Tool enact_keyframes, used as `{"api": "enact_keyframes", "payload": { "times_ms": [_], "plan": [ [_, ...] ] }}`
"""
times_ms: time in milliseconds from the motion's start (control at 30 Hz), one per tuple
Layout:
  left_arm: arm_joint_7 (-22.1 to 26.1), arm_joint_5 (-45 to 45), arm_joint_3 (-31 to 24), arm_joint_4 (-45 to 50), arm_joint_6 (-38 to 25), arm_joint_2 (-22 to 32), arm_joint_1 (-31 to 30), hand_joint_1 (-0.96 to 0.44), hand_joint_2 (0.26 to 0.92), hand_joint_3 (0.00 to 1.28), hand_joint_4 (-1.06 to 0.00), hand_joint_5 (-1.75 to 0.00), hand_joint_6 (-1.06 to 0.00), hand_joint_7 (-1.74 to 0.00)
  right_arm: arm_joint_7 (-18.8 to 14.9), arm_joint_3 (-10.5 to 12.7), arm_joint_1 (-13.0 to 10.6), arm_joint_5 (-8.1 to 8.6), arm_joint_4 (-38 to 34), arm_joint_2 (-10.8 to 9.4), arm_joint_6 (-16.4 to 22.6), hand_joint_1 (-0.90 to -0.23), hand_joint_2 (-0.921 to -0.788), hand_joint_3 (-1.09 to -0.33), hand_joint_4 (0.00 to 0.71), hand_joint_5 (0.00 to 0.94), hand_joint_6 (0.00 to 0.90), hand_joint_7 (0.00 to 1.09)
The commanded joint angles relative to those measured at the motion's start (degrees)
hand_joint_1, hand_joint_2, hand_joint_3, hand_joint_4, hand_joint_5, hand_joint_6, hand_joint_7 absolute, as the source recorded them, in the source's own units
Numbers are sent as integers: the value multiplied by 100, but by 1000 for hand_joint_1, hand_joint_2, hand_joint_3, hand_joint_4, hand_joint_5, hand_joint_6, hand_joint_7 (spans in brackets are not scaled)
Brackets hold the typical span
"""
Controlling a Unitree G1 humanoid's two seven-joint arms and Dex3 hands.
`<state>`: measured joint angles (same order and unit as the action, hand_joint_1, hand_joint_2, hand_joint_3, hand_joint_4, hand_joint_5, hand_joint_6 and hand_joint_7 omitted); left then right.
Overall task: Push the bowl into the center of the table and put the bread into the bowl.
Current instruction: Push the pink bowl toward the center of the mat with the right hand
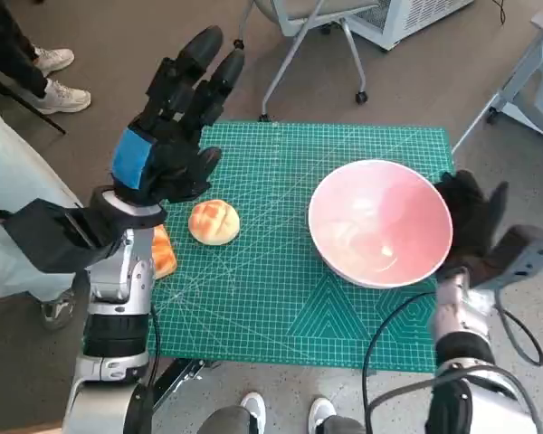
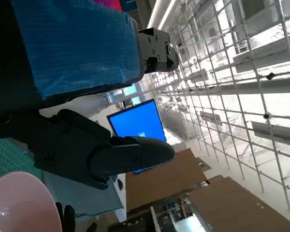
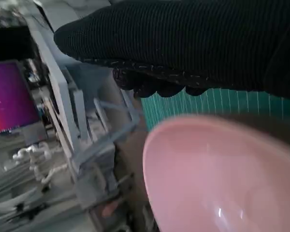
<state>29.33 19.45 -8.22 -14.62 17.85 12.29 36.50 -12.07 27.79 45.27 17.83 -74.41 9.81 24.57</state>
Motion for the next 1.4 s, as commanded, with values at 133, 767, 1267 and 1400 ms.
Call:
{"api": "enact_keyframes", "payload": {
  "times_ms": [133,767,1267,1400],
  "plan": [
    [-53,-88,-100,85,103,106,-186,-663,921,476,-142,-3,1,-337,-192,250,199,278,-88,-338,-331,-537,-921,-796,136,8,199,152],
    [-160,-109,-241,310,95,212,-468,-656,921,465,-143,-2,1,-332,-278,402,702,341,-142,-794,-574,-543,-921,-804,113,0,173,132],
    [-333,-173,-229,506,56,217,-627,-649,921,462,-144,-2,1,-315,-231,392,844,276,-162,-984,-714,-559,-921,-758,121,8,200,130],
    [-377,-194,-219,529,57,211,-647,-648,921,463,-144,-1,1,-309,-245,359,862,239,-155,-930,-744,-565,-921,-759,125,8,205,127]
  ]
}}
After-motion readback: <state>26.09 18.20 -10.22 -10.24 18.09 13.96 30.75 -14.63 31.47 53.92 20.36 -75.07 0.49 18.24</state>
